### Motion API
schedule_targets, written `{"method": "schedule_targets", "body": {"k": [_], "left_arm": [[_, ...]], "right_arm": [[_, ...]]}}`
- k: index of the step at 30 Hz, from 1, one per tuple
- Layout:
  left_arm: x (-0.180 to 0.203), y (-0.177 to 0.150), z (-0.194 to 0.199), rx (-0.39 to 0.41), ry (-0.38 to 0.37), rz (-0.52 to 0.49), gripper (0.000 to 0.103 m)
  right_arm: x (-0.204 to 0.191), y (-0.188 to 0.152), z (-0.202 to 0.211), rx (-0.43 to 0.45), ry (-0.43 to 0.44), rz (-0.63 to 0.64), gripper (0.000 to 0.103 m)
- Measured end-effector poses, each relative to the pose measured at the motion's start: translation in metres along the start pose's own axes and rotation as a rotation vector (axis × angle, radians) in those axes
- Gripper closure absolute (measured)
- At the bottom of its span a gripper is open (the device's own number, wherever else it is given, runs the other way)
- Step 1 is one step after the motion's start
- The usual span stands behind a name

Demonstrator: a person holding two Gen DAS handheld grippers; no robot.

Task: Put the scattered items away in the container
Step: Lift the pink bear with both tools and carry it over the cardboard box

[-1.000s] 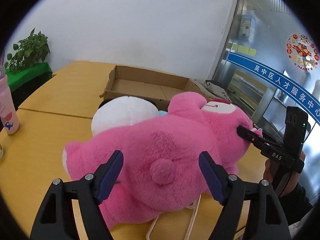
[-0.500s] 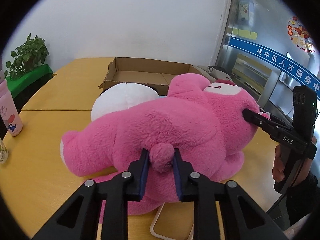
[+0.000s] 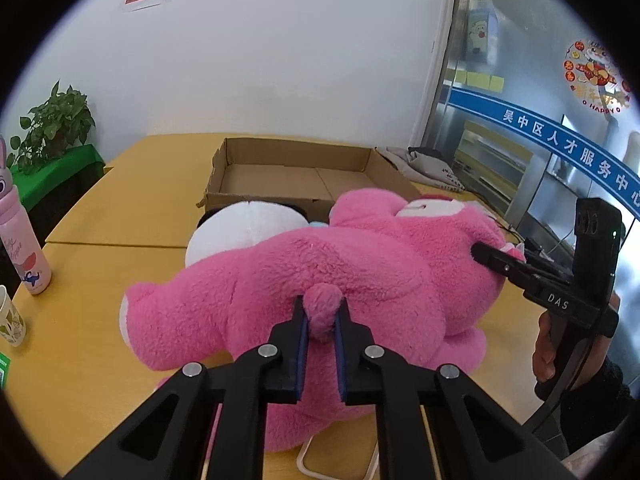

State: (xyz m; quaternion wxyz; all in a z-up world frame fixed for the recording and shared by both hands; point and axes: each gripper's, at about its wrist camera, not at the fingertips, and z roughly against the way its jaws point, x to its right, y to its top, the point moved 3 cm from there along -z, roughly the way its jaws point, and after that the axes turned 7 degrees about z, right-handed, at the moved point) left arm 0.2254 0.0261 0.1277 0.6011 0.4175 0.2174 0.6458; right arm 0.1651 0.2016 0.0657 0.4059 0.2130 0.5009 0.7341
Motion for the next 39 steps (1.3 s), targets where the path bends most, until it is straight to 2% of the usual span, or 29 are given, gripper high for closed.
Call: {"method": "schedule_targets", "body": {"k": [4,7,13,18,21,24,29,32,35,39], "left_arm": [[0.013,0.035,0.012,0.067,-0.052,-0.039,0.098],[0.023,0.061,0.009,0.098,-0.048,-0.082,0.098],[0.029,0.106,-0.002,0.117,-0.152,-0.070,0.098],[0.042,0.167,-0.007,0.178,-0.204,-0.117,0.098],[0.047,0.214,-0.015,0.203,-0.233,-0.131,0.098],[0.053,0.252,-0.025,0.224,-0.234,-0.159,0.098],[0.060,0.301,-0.055,0.236,-0.210,-0.192,0.098],[0.059,0.320,-0.081,0.223,-0.215,-0.187,0.098],[0.055,0.333,-0.121,0.183,-0.206,-0.182,0.098],[0.047,0.335,-0.186,0.116,-0.200,-0.168,0.098]], "right_arm": [[0.003,0.021,0.011,0.035,-0.005,-0.014,0.053],[0.009,0.043,0.016,0.061,-0.033,-0.017,0.053],[0.033,0.083,0.022,0.110,-0.074,-0.060,0.054],[0.056,0.140,0.018,0.170,-0.093,-0.051,0.054],[0.070,0.183,0.009,0.206,-0.109,-0.034,0.054],[0.083,0.223,-0.002,0.238,-0.134,-0.006,0.054],[0.111,0.272,-0.033,0.250,-0.154,0.009,0.054],[0.133,0.286,-0.059,0.234,-0.157,0.006,0.054],[0.161,0.289,-0.093,0.199,-0.157,-0.015,0.054],[0.199,0.272,-0.140,0.147,-0.178,-0.048,0.054]]}}
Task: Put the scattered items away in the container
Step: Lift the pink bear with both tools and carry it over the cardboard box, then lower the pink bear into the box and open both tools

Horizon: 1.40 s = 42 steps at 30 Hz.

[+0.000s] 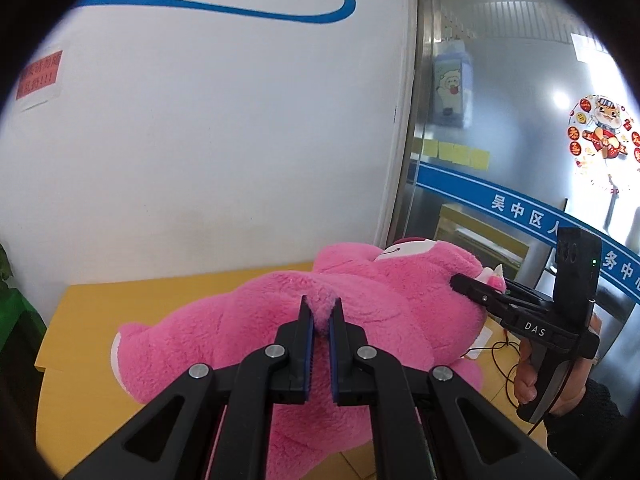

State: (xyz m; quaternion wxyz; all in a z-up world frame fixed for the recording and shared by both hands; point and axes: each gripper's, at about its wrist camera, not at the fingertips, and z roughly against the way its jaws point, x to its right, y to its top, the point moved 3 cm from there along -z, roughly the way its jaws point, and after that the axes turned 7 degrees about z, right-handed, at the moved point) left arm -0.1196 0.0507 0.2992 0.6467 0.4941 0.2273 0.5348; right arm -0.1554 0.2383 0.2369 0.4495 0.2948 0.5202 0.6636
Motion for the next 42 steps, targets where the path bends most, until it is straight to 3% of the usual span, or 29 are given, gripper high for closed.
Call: {"method": "schedule_targets", "body": {"k": [7,11,15,18,21,28,33,35,36,38,40,42], "left_arm": [[-0.053,-0.050,-0.132,-0.166,0.014,0.106,0.098],[-0.089,-0.095,-0.207,-0.310,0.048,0.219,0.098],[-0.110,-0.129,-0.239,-0.389,0.055,0.278,0.098],[-0.111,-0.132,-0.239,-0.399,0.049,0.299,0.097],[-0.100,-0.126,-0.227,-0.379,0.051,0.252,0.097],[-0.095,-0.127,-0.243,-0.420,0.123,0.190,0.094],[-0.087,-0.114,-0.223,-0.382,0.140,0.132,0.087],[-0.087,-0.106,-0.199,-0.348,0.147,0.123,0.077],[-0.086,-0.103,-0.185,-0.331,0.150,0.117,0.071],[-0.084,-0.103,-0.149,-0.304,0.158,0.102,0.041],[-0.082,-0.111,-0.120,-0.304,0.157,0.093,0.029],[-0.082,-0.128,-0.097,-0.335,0.158,0.078,0.029]], "right_arm": [[0.061,-0.081,-0.111,-0.159,-0.025,-0.081,0.053],[0.088,-0.137,-0.176,-0.312,-0.046,-0.120,0.053],[0.086,-0.164,-0.199,-0.438,-0.068,-0.077,0.051],[0.087,-0.162,-0.193,-0.447,-0.064,-0.097,0.050],[0.081,-0.165,-0.185,-0.454,-0.073,-0.099,0.050],[0.081,-0.167,-0.180,-0.475,-0.083,-0.136,0.049],[0.090,-0.166,-0.171,-0.498,-0.094,-0.133,0.027],[0.086,-0.160,-0.156,-0.502,-0.042,-0.104,0.008],[0.080,-0.157,-0.146,-0.505,-0.003,-0.078,0.006],[0.063,-0.155,-0.121,-0.518,0.068,0.007,0.004],[0.045,-0.167,-0.100,-0.578,0.136,0.056,0.003],[0.032,-0.188,-0.091,-0.652,0.182,0.057,0.003]]}}
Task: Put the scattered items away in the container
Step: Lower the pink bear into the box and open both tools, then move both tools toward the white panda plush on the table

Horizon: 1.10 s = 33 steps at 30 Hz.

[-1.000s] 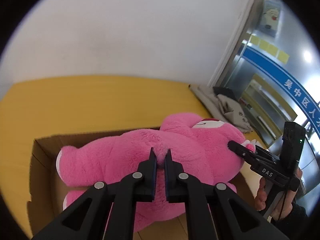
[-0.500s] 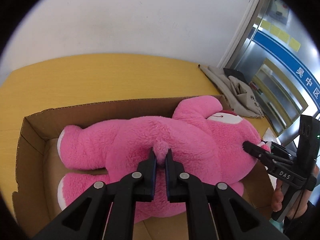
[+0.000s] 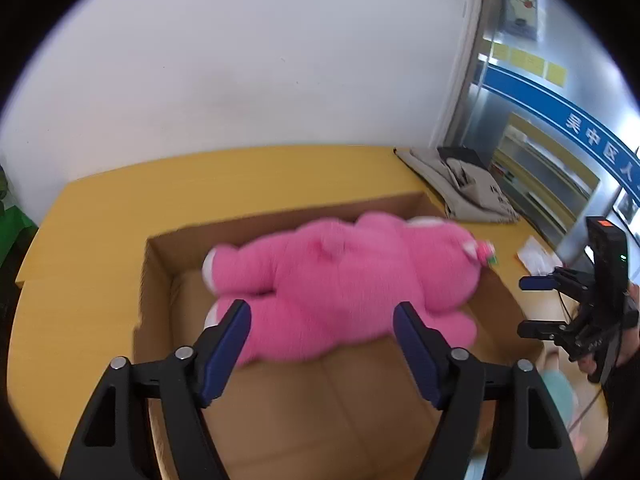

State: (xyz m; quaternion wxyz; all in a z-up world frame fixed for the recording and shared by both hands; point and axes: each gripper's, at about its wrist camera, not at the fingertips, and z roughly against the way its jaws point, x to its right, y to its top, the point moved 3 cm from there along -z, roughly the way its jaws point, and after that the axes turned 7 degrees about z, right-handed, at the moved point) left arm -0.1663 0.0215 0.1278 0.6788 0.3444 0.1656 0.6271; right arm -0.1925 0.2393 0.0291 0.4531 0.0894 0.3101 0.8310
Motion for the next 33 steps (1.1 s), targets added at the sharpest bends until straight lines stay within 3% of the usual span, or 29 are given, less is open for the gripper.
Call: {"method": "schedule_targets", "body": {"k": [4,8,15,18,20,26,30,33], "left_arm": [[-0.018,-0.048,0.000,-0.115,0.066,0.008,0.029],[-0.035,-0.084,-0.005,-0.229,0.055,0.071,0.029],[-0.051,-0.111,0.000,-0.286,0.047,0.126,0.029],[-0.056,-0.115,0.002,-0.281,0.025,0.131,0.029],[-0.058,-0.116,0.002,-0.287,0.019,0.135,0.029],[-0.063,-0.115,0.005,-0.275,0.006,0.141,0.029],[-0.060,-0.111,0.026,-0.176,0.112,0.124,0.029],[-0.040,-0.106,0.068,-0.027,0.129,0.082,0.029]], "right_arm": [[-0.016,-0.040,-0.030,-0.158,-0.010,0.005,0.008],[-0.008,-0.054,-0.016,-0.152,0.015,-0.116,0.016],[-0.019,-0.075,0.001,-0.171,-0.003,-0.166,0.016],[-0.023,-0.076,0.006,-0.150,-0.027,-0.174,0.015],[-0.028,-0.076,0.014,-0.126,-0.094,-0.175,0.009],[-0.070,-0.078,0.072,0.069,-0.223,-0.121,0.000],[-0.093,-0.090,0.104,0.143,-0.267,-0.125,0.000],[-0.109,-0.101,0.122,0.186,-0.304,-0.121,0.000]]}}
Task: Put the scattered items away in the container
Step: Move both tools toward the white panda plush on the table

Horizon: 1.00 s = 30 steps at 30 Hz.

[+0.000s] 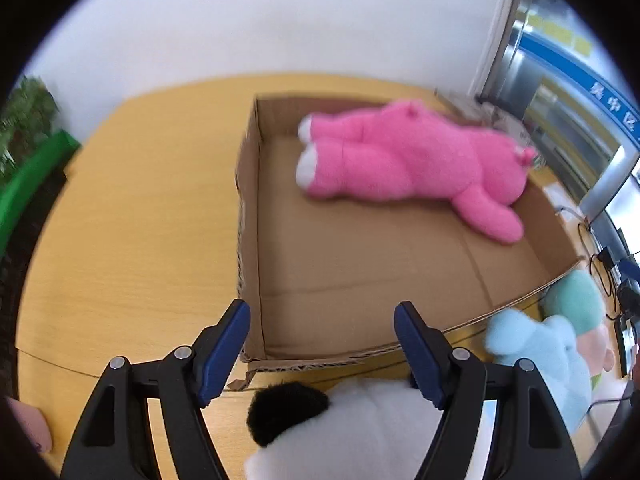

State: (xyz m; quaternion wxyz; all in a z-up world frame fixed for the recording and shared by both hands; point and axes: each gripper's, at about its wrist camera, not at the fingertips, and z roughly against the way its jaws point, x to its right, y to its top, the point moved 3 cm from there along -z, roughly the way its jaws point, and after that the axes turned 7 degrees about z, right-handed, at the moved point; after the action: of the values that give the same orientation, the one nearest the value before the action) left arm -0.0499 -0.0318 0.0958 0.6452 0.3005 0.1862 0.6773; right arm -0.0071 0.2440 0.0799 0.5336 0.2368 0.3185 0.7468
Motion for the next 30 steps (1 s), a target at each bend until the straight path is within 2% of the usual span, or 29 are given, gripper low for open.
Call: {"method": "schedule_targets", "body": {"k": [3,4,6,9,17,24,30], "left_arm": [[0.022,-0.010,0.058,0.157,-0.028,-0.029,0.026],[0.027,-0.015,0.074,0.202,-0.035,-0.028,0.022],[0.038,-0.029,0.102,0.287,-0.041,-0.014,0.022],[0.056,-0.053,0.126,0.350,-0.022,-0.017,0.021],[0.082,-0.089,0.135,0.341,-0.029,0.034,0.021],[0.069,-0.102,0.123,0.253,-0.058,0.121,0.021],[0.069,-0.109,0.125,0.252,-0.059,0.106,0.021]], "right_arm": [[0.001,-0.010,0.018,0.036,-0.027,-0.041,0.000],[0.001,-0.012,0.021,0.043,-0.027,-0.056,0.000],[-0.003,-0.016,0.026,0.050,-0.040,-0.065,0.000],[-0.010,-0.020,0.031,0.048,-0.055,-0.051,0.000],[-0.025,-0.028,0.038,0.041,-0.035,-0.031,0.000],[-0.027,-0.037,0.048,0.048,-0.046,-0.028,0.000],[-0.027,-0.040,0.050,0.041,-0.060,-0.031,0.000]]}}
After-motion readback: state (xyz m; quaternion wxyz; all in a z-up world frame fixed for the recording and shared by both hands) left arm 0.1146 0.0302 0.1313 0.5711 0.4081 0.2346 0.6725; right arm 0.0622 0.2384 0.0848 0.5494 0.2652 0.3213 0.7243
